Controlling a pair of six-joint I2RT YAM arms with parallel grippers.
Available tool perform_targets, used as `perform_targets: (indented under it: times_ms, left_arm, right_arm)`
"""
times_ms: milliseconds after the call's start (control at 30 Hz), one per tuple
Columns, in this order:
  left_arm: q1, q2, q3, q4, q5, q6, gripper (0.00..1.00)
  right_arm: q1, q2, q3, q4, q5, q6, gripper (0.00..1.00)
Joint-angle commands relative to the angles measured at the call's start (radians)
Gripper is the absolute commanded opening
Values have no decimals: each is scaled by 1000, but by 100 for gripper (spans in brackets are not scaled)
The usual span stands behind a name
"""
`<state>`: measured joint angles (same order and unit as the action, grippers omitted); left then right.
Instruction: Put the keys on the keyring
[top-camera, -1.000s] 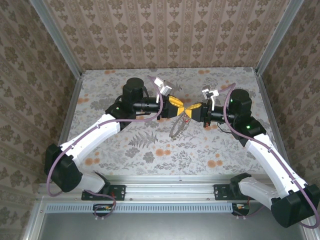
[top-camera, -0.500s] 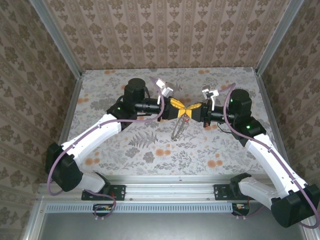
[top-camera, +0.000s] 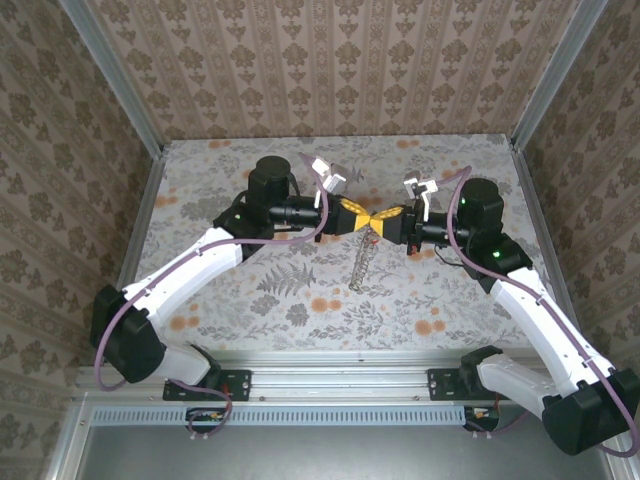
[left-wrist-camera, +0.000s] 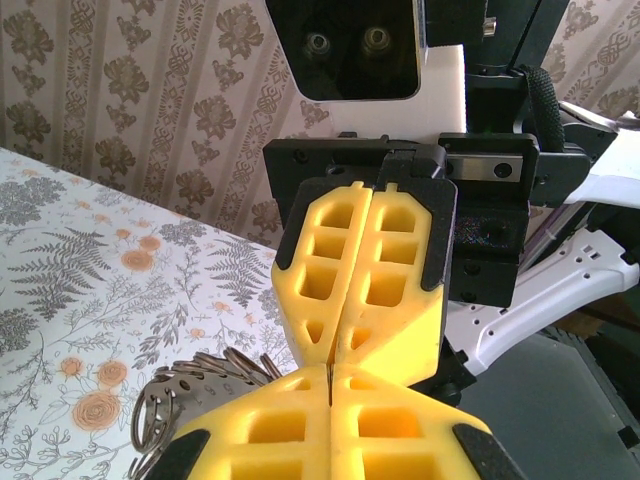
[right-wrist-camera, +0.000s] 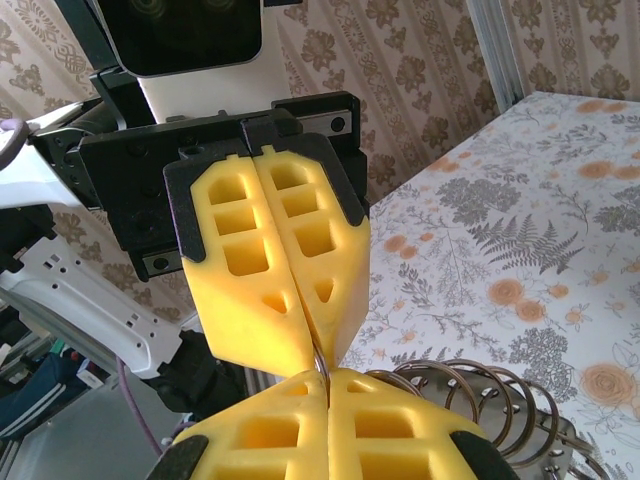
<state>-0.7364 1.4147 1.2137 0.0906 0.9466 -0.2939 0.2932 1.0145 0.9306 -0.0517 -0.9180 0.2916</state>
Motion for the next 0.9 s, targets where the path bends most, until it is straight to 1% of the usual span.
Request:
perform_targets:
  times_ms: [0, 33, 133, 333, 400, 567, 633, 800, 867]
  left_arm:
    - [-17, 10, 29, 15, 55, 13, 0]
    - [-17, 12, 32, 6, 55, 16, 0]
    - [-17, 19, 46, -34, 62, 29, 10]
    - [-17, 23, 55, -65, 77, 43, 12]
    - [-16, 23, 61, -83, 77, 50, 17]
    - [-15, 22, 73, -120, 90, 68, 21]
    - [-15, 23, 76, -131, 89, 75, 19]
    - [-15, 25, 75, -121, 99, 73, 1]
    - [-15, 27, 75, -121, 101, 75, 0]
  right_arm:
    - [5, -2, 18, 65, 17, 19, 0]
    - [6, -1, 19, 63, 18, 19, 0]
    - [6, 7, 29, 49, 17, 10, 0]
    - [6, 10, 26, 48, 18, 6, 0]
    - [6, 11, 26, 43, 18, 4, 0]
    - [4, 14, 28, 36, 17, 0, 0]
    - [5, 15, 27, 33, 17, -3, 0]
    - [4, 15, 25, 38, 17, 1, 0]
    - [4, 16, 25, 38, 19, 0, 0]
